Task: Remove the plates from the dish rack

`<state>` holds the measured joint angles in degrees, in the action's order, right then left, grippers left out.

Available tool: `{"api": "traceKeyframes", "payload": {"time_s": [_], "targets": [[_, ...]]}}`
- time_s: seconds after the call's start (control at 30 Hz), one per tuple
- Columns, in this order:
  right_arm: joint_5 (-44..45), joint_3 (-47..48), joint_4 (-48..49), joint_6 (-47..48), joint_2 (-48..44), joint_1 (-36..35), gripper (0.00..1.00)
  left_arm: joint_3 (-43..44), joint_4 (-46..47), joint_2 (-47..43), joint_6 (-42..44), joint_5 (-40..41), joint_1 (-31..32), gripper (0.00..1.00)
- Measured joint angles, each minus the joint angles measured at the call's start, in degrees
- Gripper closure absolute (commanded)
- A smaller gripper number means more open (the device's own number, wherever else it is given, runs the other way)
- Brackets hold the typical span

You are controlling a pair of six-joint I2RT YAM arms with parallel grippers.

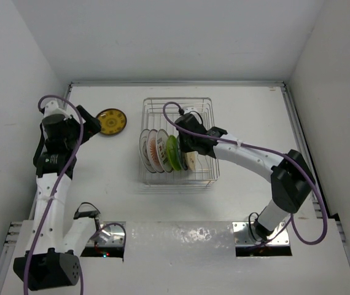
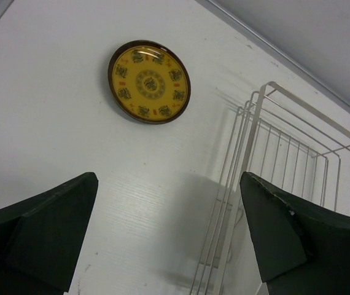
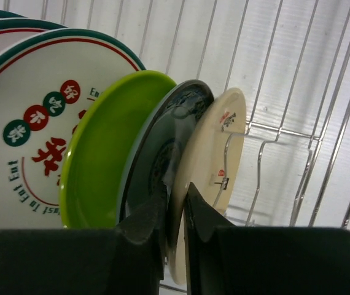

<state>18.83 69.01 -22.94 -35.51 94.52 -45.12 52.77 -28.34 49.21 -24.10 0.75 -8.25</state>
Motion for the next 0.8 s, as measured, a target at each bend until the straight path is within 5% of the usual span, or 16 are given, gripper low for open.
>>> {"api": "traceKeyframes", "payload": {"time_s": [0.23,0.53,0.8], "targets": [[0.7,-0.9,0.7,-3.4,-0.9,0.0,0.97,1.1,-1.1,1.5,0.3,-3.2,0.0,0.02],[1.5,4.0,-2.3,-2.3,-8.2,-0.1,0.97,12.7,-2.8,2.5,-1.1,-8.4,0.0,0.0],[-4.1,15.4,-5.9,12.1,-14.9,-1.0,1.0,16.1,2.5,4.2,-10.4,-22.7,0.0,0.0]]}}
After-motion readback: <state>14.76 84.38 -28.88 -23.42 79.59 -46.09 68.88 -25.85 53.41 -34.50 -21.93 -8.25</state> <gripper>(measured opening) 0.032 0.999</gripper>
